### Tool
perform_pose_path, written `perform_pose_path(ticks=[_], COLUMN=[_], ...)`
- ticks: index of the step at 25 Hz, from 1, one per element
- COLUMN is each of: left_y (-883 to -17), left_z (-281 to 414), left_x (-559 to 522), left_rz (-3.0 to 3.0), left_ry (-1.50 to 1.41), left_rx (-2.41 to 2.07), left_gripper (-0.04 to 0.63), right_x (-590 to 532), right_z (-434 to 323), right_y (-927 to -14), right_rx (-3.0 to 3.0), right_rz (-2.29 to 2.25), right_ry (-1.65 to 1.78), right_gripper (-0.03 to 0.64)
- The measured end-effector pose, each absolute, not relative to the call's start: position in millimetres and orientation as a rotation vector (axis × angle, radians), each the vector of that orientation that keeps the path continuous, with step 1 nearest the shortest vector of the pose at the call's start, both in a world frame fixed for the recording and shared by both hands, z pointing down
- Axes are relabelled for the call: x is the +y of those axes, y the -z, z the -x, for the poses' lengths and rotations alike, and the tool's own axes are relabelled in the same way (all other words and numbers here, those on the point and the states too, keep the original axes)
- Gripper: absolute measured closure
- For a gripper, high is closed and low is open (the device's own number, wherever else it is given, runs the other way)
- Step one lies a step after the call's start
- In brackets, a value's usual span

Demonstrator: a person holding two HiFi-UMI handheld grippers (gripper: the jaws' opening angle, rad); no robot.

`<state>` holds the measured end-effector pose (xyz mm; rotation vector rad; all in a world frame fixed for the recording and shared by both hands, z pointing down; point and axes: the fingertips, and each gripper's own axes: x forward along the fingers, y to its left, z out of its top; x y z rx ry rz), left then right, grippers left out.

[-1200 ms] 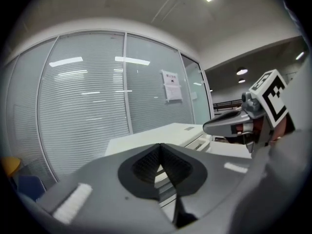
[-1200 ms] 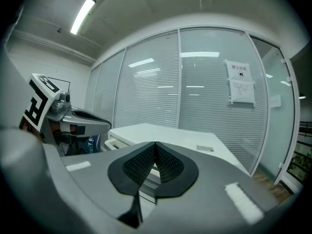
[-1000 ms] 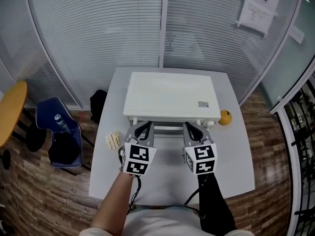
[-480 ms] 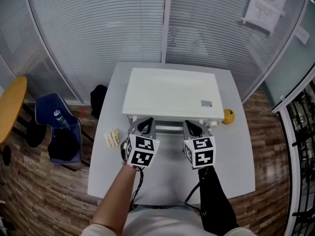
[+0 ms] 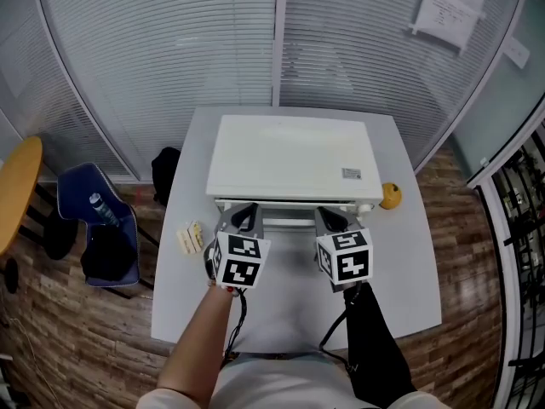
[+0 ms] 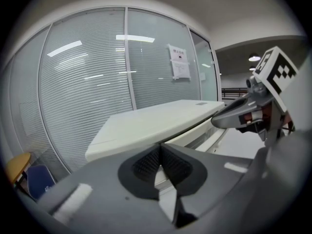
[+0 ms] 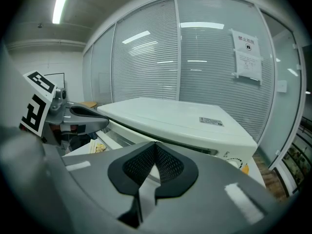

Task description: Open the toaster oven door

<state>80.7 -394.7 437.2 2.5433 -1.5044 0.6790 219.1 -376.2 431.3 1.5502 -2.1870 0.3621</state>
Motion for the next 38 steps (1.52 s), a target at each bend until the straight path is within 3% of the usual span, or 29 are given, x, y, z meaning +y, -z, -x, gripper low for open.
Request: perform_pose_path(ticks=[38], left_y=[-521], left_z=[-86], left_x=[-269], left_rz=[-2.398], left_ry=[-0.641], left_rx=[-1.271], left_gripper=[0.540], right_x=[-260], right_z=[-203], right_y=[-517], right_rx=[-2.117], right_rz=[-1.502], right_ry=[-0.655], right_gripper=[0.615])
